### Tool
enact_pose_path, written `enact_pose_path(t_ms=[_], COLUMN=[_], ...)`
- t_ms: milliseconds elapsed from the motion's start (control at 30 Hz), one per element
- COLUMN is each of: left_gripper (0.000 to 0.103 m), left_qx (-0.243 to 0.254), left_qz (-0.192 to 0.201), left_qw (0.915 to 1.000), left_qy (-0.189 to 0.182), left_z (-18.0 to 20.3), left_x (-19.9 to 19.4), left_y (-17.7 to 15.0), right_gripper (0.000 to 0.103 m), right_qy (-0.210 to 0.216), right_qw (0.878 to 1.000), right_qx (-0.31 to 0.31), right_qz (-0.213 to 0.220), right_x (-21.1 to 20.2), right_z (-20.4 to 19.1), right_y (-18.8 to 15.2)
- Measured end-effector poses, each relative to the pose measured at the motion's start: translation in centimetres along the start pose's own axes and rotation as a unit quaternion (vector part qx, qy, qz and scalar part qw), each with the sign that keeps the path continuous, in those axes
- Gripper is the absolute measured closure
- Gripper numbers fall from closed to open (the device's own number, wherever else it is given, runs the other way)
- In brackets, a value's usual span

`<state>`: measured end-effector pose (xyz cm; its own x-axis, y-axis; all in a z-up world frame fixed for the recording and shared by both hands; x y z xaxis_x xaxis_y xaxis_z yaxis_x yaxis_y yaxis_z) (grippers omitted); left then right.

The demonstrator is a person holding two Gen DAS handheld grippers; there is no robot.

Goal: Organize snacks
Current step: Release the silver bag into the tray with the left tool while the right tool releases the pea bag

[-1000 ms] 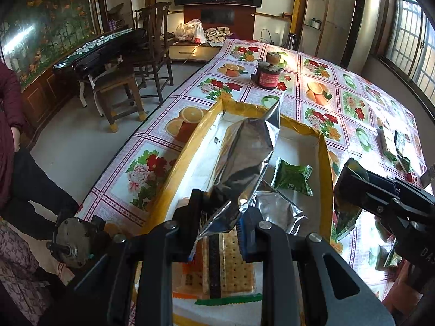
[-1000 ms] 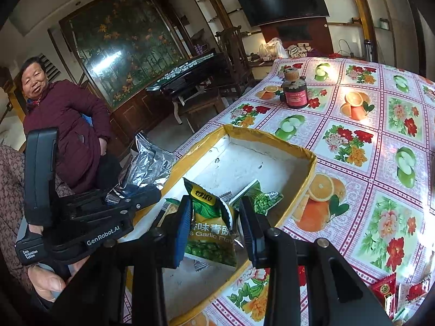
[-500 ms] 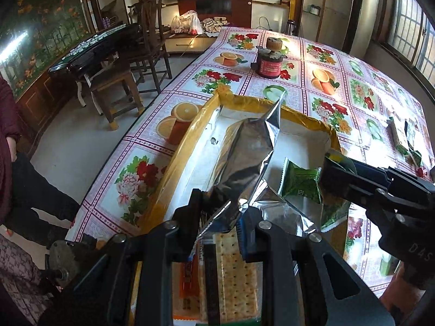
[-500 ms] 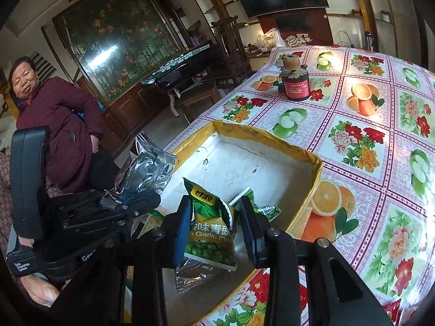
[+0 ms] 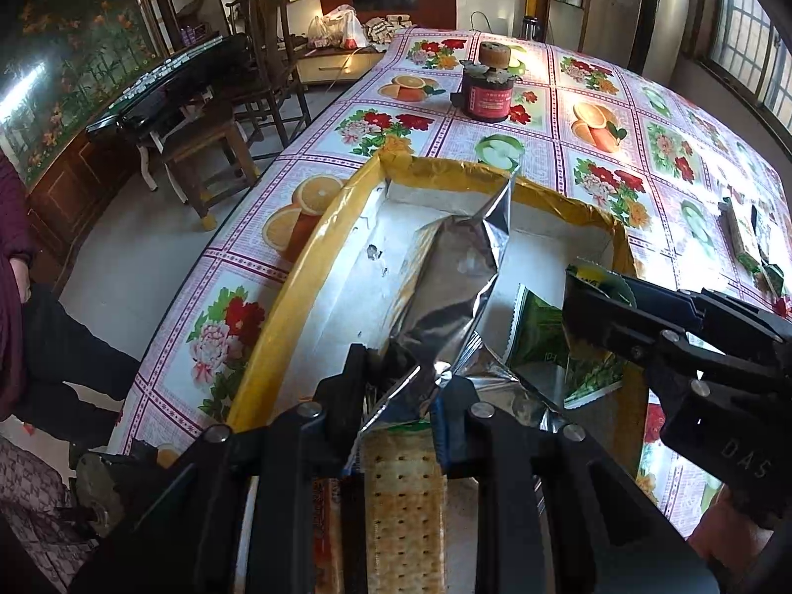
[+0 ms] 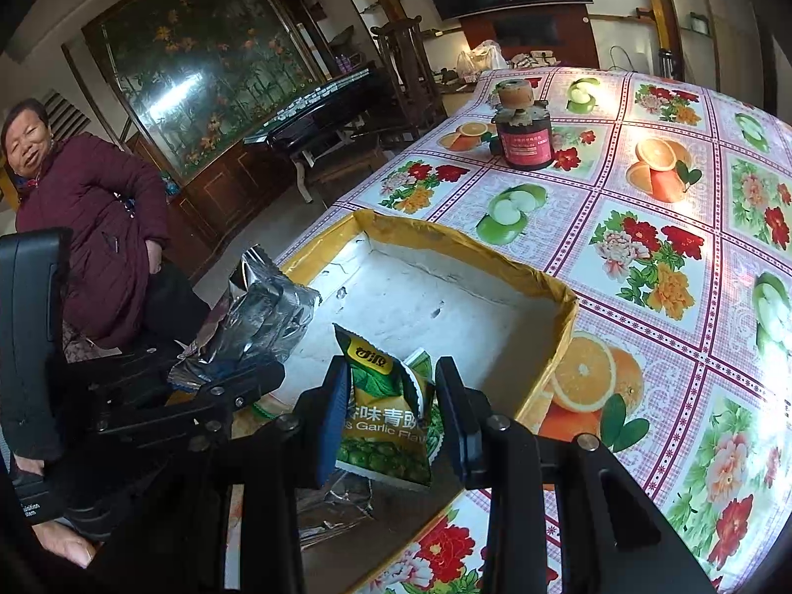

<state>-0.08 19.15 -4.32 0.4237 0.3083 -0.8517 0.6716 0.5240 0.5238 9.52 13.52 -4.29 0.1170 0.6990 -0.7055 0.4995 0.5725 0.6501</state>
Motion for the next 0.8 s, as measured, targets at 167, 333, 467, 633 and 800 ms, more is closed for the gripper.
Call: enact_pose_path(t_ms=[167,333,467,633,800], left_gripper=[0.078,0.077,0.076,0.073,0.071], left_qx=[0.001,0.003,0.007,0.010,0.010], left_qz=[-0.009,-0.022,-0.032,-0.039,-0.044], left_qw=[1.0000,0.9997,0.9995,0.9992,0.9990], left_qy=[-0.001,-0.004,-0.001,-0.001,-0.002], left_z=[0.1,0.3,0.5,0.7,0.8], left_x=[0.6,1.2,1.5,1.7,1.8], left_y=[0.0,-0.1,-0.1,-0.2,-0.3], right_gripper=[0.068,0.068,0.065,0.065,0.065], right_qy=[-0.001,-0.008,-0.015,-0.021,-0.028], right_qw=[1.000,1.000,1.000,0.999,0.999], right_qx=[-0.001,-0.008,-0.019,-0.023,-0.024], right_qz=[-0.001,-0.003,-0.007,-0.006,-0.009], right_x=[0.1,0.5,0.7,0.8,0.9], right_z=[0.0,-0.2,-0.5,-0.5,-0.3], right_y=[0.1,0.3,0.3,0.3,0.3])
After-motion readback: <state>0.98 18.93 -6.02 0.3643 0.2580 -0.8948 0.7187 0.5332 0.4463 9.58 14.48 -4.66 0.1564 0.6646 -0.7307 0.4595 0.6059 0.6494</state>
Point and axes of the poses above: each gripper's, at about its wrist camera, not at the fingertips, and x roughly the way its jaws point, z to its right, y to its top, the point moved 2 cm from there along x, roughly the way its jaws point, and after that the axes turned 6 degrees about -y, right-handed, at the moved point
